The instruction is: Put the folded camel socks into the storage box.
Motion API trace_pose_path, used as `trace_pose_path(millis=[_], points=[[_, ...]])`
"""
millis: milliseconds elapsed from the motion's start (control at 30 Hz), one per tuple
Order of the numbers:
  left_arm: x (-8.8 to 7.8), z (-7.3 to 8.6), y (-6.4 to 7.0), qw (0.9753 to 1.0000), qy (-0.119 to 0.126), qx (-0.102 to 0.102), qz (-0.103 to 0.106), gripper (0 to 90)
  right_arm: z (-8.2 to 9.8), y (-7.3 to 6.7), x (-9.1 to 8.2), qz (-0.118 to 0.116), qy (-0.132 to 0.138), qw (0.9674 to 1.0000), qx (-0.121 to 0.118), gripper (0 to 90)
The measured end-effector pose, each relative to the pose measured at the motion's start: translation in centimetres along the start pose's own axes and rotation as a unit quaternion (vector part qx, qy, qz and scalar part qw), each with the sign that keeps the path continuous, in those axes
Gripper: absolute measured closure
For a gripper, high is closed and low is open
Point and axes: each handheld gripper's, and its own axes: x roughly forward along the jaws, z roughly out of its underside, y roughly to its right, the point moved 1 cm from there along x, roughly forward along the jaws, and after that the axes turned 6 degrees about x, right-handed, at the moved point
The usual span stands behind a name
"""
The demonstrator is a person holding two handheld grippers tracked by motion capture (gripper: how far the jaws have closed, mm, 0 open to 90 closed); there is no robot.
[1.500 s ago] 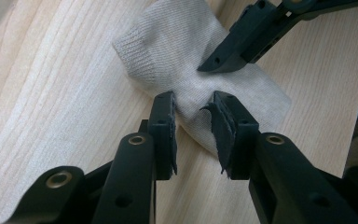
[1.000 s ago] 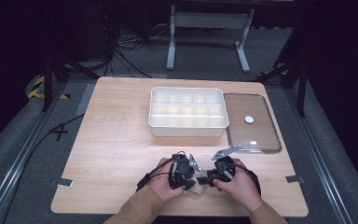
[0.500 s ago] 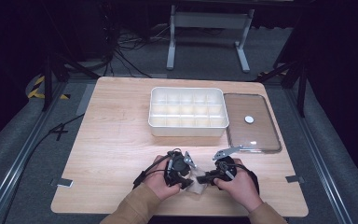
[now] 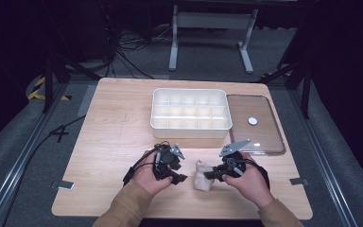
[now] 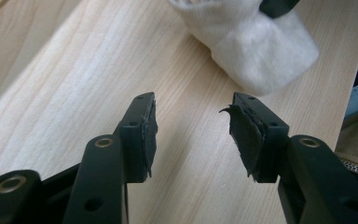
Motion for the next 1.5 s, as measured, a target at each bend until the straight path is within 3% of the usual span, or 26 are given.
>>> trace_pose_path(millis=[133, 333, 367, 400, 433, 600, 667, 800, 1033, 1500], points=[[-0.1, -0.2, 0.3, 1.0, 0.002, 0.003, 0.008, 54.2, -0.7, 0.3, -0.8, 0.007, 0.009, 0.9999, -0.001, 77.2], [-0.1, -0.3, 0.5, 0.9999, 0.001, 0.01, 0.002, 54.6, -1.3, 0.4, -1.5, 0.016, 0.022, 0.9996, 0.005, 77.1], [-0.2, -0.5, 0.7, 0.9997, 0.015, 0.019, 0.005, 54.4, -1.3, 0.4, -1.4, 0.016, 0.024, 0.9996, 0.004, 77.1], [-0.2, -0.5, 0.7, 0.9997, 0.015, 0.019, 0.005, 53.2, -1.3, 0.4, -1.4, 0.016, 0.024, 0.9996, 0.004, 77.1], [0.2, -0.8, 0.9, 0.9991, 0.023, 0.033, 0.013, 51.7, -1.4, 0.2, -1.1, 0.013, 0.026, 0.9996, 0.0, 77.1], [1.3, -1.3, 1.8, 0.9984, 0.002, 0.047, 0.032, 48.4, -1.4, -0.5, -0.2, 0.004, 0.022, 0.9997, -0.006, 77.1], [1.6, -1.4, 1.9, 0.9981, -0.005, 0.054, 0.03, 47.9, -1.6, -0.8, 0.0, 0.002, 0.018, 0.9998, -0.007, 77.1], [1.1, -1.1, 1.5, 0.9986, -0.001, 0.047, 0.025, 47.7, -1.8, -0.7, -0.1, 0.005, 0.023, 0.9997, -0.008, 77.1], [-0.5, -0.2, 0.3, 0.9998, 0.006, 0.017, 0.005, 47.9, -2.5, 0.3, -1.9, 0.02, 0.038, 0.9991, 0.001, 77.1], [-4.2, 3.2, -1.5, 0.9984, 0.014, -0.028, -0.046, 47.9, -4.5, 3.8, -5.4, 0.072, 0.056, 0.9957, 0.019, 77.0]])
